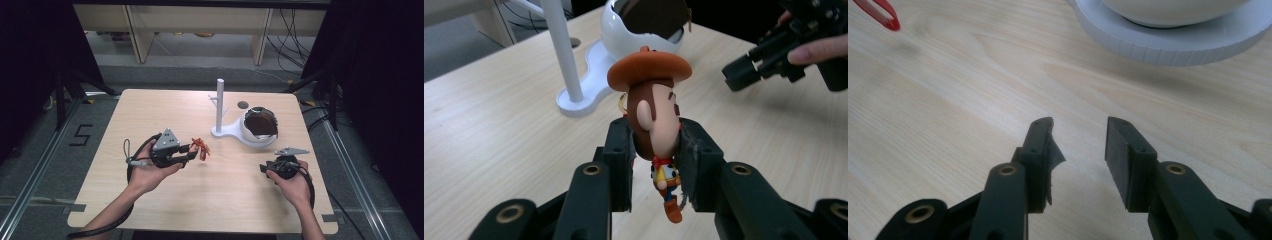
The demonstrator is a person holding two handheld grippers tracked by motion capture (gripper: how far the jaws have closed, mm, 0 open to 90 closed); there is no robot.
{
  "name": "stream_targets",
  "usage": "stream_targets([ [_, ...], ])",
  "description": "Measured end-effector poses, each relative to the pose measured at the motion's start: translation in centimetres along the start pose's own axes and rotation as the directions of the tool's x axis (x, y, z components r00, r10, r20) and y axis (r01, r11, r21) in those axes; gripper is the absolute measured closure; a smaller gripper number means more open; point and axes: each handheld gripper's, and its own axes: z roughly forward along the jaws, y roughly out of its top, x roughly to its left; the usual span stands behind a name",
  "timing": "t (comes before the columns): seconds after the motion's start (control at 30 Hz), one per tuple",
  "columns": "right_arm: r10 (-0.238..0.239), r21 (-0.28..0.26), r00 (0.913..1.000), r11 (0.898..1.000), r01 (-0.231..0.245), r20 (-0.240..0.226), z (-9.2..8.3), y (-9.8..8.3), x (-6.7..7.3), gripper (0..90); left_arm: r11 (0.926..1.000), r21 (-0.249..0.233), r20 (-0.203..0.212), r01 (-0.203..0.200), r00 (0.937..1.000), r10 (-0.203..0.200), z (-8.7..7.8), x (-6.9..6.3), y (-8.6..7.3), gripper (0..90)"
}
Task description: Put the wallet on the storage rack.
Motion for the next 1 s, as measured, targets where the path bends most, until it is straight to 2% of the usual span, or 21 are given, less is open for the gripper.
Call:
stream_targets([
  [0.07,0.002,-0.001,1.0,1.0,-0.002,-0.007,0.1,0.0,0.1,64.0,0.9998,-0.021,-0.007,0.008,0.9999,-0.008,0.0,0.1,0.2,68.2],
  [0.1,-0.016,-0.005,0.9999,1.0,0.016,0.001,0.1,-0.1,0.0,64.0,0.9994,-0.034,-0.008,0.009,0.9999,-0.01,0.1,0.2,0.2,68.1],
  [0.13,0.014,-0.004,0.9999,1.0,-0.014,-0.005,0.0,-0.1,0.3,64.1,0.999,-0.044,-0.019,0.013,0.9997,-0.013,0.0,0.2,0.3,68.1],
  [0.17,-0.028,-0.025,0.9996,0.999,0.028,-0.006,0.2,-0.1,0.0,64.1,0.9983,-0.056,-0.024,0.016,0.9996,-0.017,0.1,0.3,0.4,68.2],
  [0.23,-0.001,-0.014,1.0,1.0,0.001,-0.01,0.2,-0.2,0.3,64.1,0.9966,-0.078,-0.034,0.027,0.999,-0.03,0.1,0.4,0.6,68.1],
  [0.27,-0.001,-0.022,1.0,1.0,0.001,-0.009,0.2,-0.2,0.3,64.0,0.9962,-0.084,-0.041,0.022,0.9988,-0.026,0.1,0.5,0.7,68.2],
  [0.3,-0.027,-0.032,0.9996,0.999,0.027,-0.006,0.3,-0.3,0.2,64.1,0.9957,-0.09,-0.046,0.024,0.9985,-0.029,0.1,0.6,0.8,68.2],
  [0.33,-0.009,-0.017,0.9999,1.0,0.009,-0.009,0.2,-0.3,0.4,64.0,0.9952,-0.096,-0.054,0.023,0.9982,-0.028,0.1,0.7,0.9,68.2],
  [0.4,-0.008,-0.036,0.9996,0.999,0.007,-0.026,0.4,-0.4,0.4,64.0,0.9941,-0.106,-0.058,0.021,0.998,-0.027,0.1,0.8,1.0,68.2],
  [0.43,-0.022,-0.04,0.9996,0.999,0.022,-0.017,0.5,-0.4,0.4,64.1,0.9935,-0.111,-0.061,0.025,0.9976,-0.032,0.1,0.9,1.1,68.2],
  [0.47,0.0,-0.028,1.0,1.0,0.0,-0.009,0.3,-0.5,0.7,64.0,0.9927,-0.117,-0.071,0.029,0.9968,-0.038,0.1,0.9,1.2,68.2],
  [0.6,-0.002,-0.045,0.9999,0.999,0.002,-0.013,0.4,-0.6,1.0,63.9,0.9898,-0.138,-0.086,0.033,0.9952,-0.045,0.3,1.3,1.7,68.2],
  [0.67,-0.009,-0.072,0.9997,0.997,0.007,-0.025,0.6,-0.7,1.1,63.8,0.9884,-0.147,-0.092,0.041,0.9943,-0.054,0.4,1.5,1.9,68.2],
  [0.73,-0.008,-0.073,0.9999,0.997,0.007,-0.015,0.4,-0.8,1.4,63.8,0.9865,-0.157,-0.096,0.044,0.9936,-0.06,0.5,1.7,2.1,68.2],
  [0.77,-0.001,-0.093,0.9993,0.996,-0.002,-0.038,0.6,-0.9,1.5,63.8,0.9865,-0.157,-0.098,0.045,0.9933,-0.061,0.5,1.8,2.3,68.2],
  [0.8,-0.01,-0.092,0.9997,0.996,0.007,-0.024,0.5,-0.9,1.6,63.8,0.9856,-0.162,-0.096,0.048,0.9933,-0.064,0.6,1.9,2.3,68.2],
  [0.83,-0.011,-0.113,0.9994,0.994,0.007,-0.034,0.6,-1.0,1.7,63.8,0.9844,-0.168,-0.097,0.051,0.9929,-0.068,0.7,2.0,2.4,68.2],
  [0.9,-0.014,-0.117,0.9997,0.993,0.012,-0.019,0.4,-1.1,2.0,63.7,0.9837,-0.171,-0.102,0.056,0.992,-0.074,0.8,2.1,2.6,68.2],
  [0.93,0.007,-0.123,0.9993,0.992,-0.012,-0.035,0.4,-1.2,2.3,63.7,0.9828,-0.176,-0.105,0.057,0.9916,-0.076,0.9,2.2,2.7,68.2],
  [0.97,-0.016,-0.135,0.9992,0.991,0.011,-0.036,0.5,-1.2,2.1,63.6,0.9818,-0.18,-0.107,0.06,0.991,-0.08,0.9,2.3,2.9,68.2],
  [1.0,-0.014,-0.138,0.9996,0.99,0.01,-0.026,0.4,-1.2,2.2,63.6,0.981,-0.183,-0.11,0.064,0.9903,-0.085,1.0,2.4,3.0,68.2],
])
